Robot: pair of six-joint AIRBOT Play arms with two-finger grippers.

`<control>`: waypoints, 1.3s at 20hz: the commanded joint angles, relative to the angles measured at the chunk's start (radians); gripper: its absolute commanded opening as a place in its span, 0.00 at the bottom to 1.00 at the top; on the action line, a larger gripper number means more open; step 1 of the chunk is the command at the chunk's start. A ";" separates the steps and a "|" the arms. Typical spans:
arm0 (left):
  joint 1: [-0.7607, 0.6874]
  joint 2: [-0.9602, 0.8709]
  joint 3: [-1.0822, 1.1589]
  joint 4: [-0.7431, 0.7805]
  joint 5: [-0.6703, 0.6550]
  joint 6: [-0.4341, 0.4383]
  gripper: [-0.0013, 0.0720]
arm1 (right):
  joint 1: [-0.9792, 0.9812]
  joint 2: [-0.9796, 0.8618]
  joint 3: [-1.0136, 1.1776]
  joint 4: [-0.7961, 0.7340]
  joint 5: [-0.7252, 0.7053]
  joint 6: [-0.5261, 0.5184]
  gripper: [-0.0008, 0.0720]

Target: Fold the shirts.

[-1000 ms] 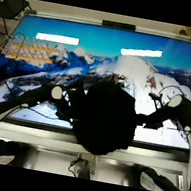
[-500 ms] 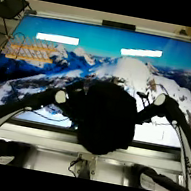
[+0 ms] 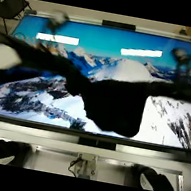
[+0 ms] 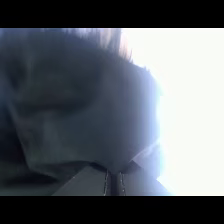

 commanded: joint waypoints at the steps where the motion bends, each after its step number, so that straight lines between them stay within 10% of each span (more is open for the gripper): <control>1: 0.011 0.114 0.401 0.107 0.040 -0.014 0.08 | 0.001 0.196 0.265 -0.089 -0.209 0.044 0.11; 9: 0.012 0.307 0.345 0.158 -0.109 -0.106 0.08 | 0.001 0.376 0.412 -0.172 -0.232 0.121 0.11; 18: 0.057 0.187 -0.045 0.455 -0.188 -0.171 0.08 | 0.001 0.018 0.286 -0.208 0.346 0.160 0.11; 26: 0.211 -0.248 -0.238 0.385 -0.055 -0.301 0.08 | 0.002 -0.548 0.072 0.309 -0.137 0.150 0.11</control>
